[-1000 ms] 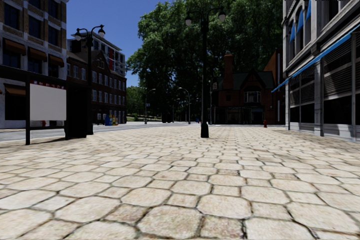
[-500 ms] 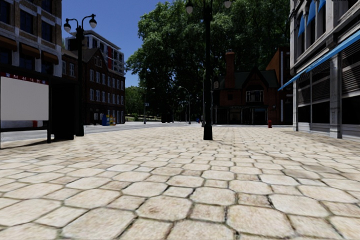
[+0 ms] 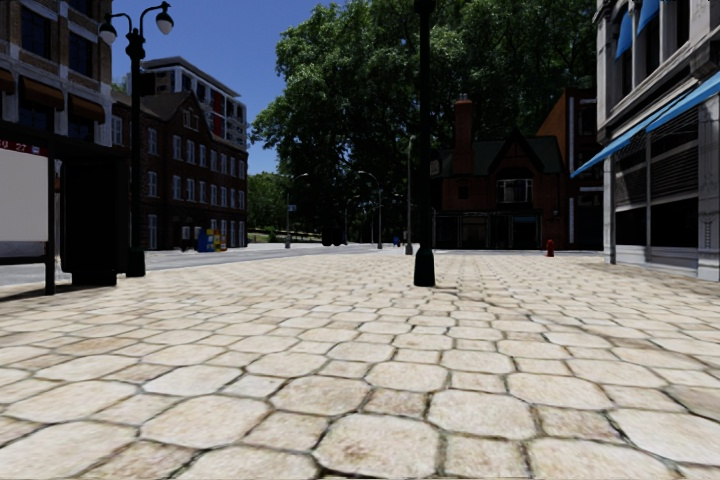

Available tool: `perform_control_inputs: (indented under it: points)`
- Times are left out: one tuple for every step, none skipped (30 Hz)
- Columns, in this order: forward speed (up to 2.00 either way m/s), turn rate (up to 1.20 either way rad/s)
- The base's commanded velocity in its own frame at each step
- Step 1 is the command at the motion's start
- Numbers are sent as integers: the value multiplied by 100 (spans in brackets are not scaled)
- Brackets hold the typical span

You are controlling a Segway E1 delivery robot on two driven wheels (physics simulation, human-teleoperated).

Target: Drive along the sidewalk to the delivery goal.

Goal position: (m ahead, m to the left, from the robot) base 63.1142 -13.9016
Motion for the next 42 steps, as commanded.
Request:
perform_control_inputs:
  points:
    - [200,0]
    - [200,0]
    - [200,0]
    - [200,0]
    - [200,0]
    - [200,0]
    - [200,0]
    - [200,0]
    - [200,0]
    - [200,0]
    - [200,0]
    - [200,0]
    - [200,0]
    - [200,0]
    - [200,0]
    - [200,0]
    - [200,0]
    - [200,0]
    - [200,0]
    - [200,0]
    - [200,0]
    - [200,0]
    - [200,0]
    - [200,0]
    - [200,0]
    - [200,0]
    - [200,0]
    - [200,0]
    - [200,0]
    - [200,0]
    - [200,0]
    - [200,0]
    - [200,0]
    - [200,0]
    - [200,0]
    - [200,0]
    - [200,0]
    - [200,0]
    - [200,0]
    - [200,0]
    - [200,0]
    - [200,0]
